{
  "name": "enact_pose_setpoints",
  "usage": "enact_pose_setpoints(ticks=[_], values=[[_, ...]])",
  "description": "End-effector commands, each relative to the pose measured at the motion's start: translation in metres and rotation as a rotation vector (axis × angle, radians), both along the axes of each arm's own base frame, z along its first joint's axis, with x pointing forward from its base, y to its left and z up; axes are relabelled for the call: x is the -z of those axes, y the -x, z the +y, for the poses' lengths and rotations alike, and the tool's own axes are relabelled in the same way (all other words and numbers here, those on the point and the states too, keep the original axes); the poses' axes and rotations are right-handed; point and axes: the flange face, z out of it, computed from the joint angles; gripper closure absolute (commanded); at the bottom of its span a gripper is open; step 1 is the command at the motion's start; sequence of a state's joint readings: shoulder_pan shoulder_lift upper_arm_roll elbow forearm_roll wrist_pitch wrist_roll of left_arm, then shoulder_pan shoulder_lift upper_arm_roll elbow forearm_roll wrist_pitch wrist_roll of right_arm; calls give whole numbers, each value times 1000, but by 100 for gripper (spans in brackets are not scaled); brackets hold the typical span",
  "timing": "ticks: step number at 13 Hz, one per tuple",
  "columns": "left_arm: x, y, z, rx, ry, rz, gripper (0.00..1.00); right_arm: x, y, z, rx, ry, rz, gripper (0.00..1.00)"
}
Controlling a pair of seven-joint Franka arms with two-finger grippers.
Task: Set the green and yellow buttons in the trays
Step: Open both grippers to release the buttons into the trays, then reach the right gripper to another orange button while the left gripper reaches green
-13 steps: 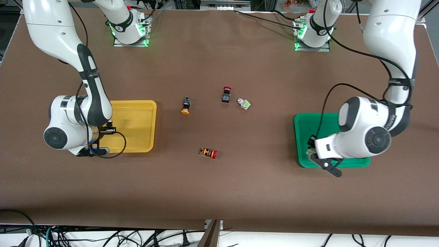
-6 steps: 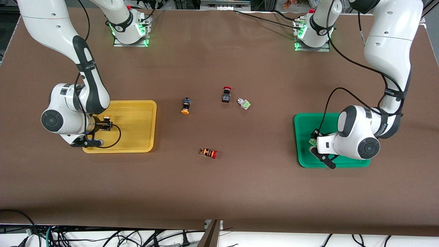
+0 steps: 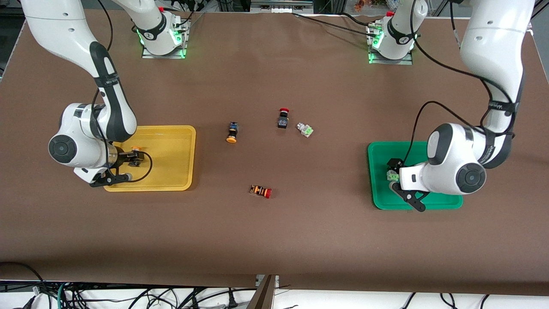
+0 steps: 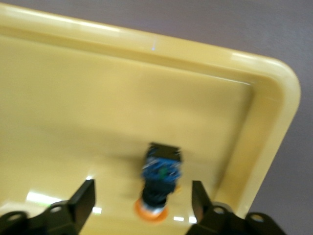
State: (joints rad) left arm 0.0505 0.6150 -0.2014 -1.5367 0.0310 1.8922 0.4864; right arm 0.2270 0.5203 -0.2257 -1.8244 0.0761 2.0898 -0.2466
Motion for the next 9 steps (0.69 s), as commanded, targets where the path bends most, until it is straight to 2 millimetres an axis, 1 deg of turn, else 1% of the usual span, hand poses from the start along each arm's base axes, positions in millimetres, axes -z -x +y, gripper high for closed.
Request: enact_pose_setpoints(ticks=[1, 2, 3, 4, 5, 6, 8, 9], values=[[-39, 22, -38, -145, -60, 50, 0, -39, -7, 54, -12, -16, 47, 0], [-47, 32, -62, -222, -86, 84, 0, -38, -4, 78, 12, 0, 49, 0], [-49, 45, -85, -323, -130, 127, 0, -39, 2, 111, 37, 14, 46, 0], [-48, 57, -109, -445, -183, 162, 0, -39, 9, 139, 76, 30, 48, 0], [-41, 71, -129, -557, -238, 192, 0, -37, 18, 163, 115, 39, 53, 0], [-34, 85, -148, -627, -279, 215, 0, -31, 30, 185, 142, 43, 71, 0], [-20, 103, -164, -736, -331, 258, 0, -22, 53, 222, 219, 61, 86, 0], [-16, 109, -172, -811, -335, 292, 0, -21, 59, 237, 250, 65, 84, 0]])
